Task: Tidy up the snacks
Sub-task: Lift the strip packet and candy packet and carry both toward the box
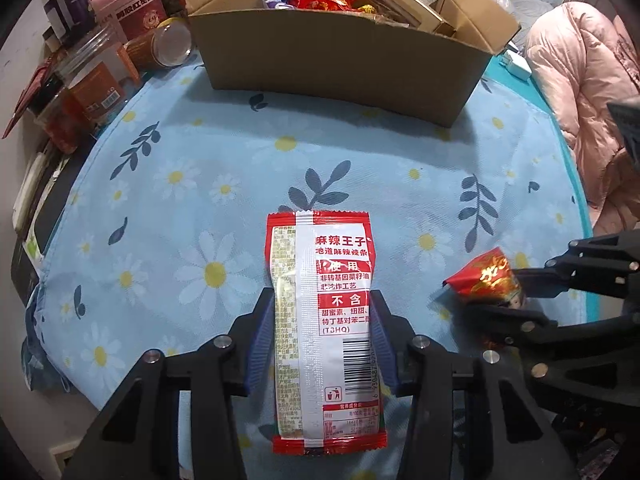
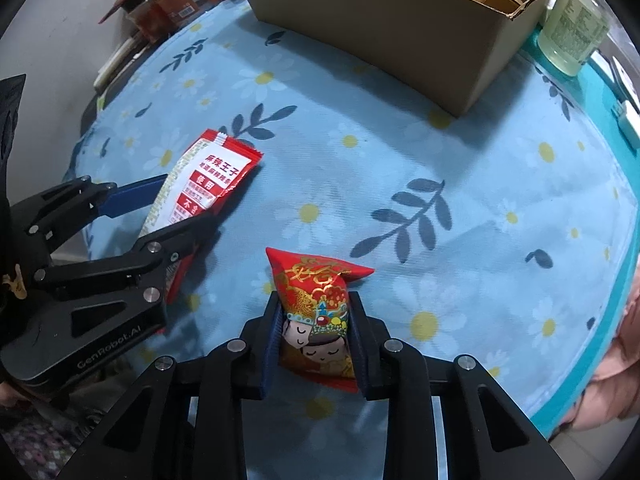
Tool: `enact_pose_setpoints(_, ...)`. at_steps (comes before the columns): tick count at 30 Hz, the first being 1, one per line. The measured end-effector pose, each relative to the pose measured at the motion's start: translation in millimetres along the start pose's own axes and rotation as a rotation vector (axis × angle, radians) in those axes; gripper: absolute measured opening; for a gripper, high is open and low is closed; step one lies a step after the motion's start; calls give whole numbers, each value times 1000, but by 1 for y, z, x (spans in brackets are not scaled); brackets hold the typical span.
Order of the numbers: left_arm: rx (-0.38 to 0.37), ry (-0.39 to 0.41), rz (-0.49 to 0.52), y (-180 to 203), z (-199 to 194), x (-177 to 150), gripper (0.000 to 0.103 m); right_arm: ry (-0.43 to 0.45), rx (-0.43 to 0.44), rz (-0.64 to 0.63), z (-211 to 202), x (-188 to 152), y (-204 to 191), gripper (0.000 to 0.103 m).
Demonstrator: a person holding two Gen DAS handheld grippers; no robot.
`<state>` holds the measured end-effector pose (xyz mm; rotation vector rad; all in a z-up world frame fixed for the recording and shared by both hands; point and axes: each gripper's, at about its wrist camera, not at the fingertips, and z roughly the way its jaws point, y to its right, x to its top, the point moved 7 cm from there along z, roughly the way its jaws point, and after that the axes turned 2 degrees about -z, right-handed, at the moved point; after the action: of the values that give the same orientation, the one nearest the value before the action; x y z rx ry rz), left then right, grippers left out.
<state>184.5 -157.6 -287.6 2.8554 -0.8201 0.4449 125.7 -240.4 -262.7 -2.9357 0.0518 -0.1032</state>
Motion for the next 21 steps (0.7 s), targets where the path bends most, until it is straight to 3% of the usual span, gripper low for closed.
enact_pose_setpoints(21, -5, 121, -55, 3, -81, 18, 45, 116, 46, -48, -68, 19, -23, 29)
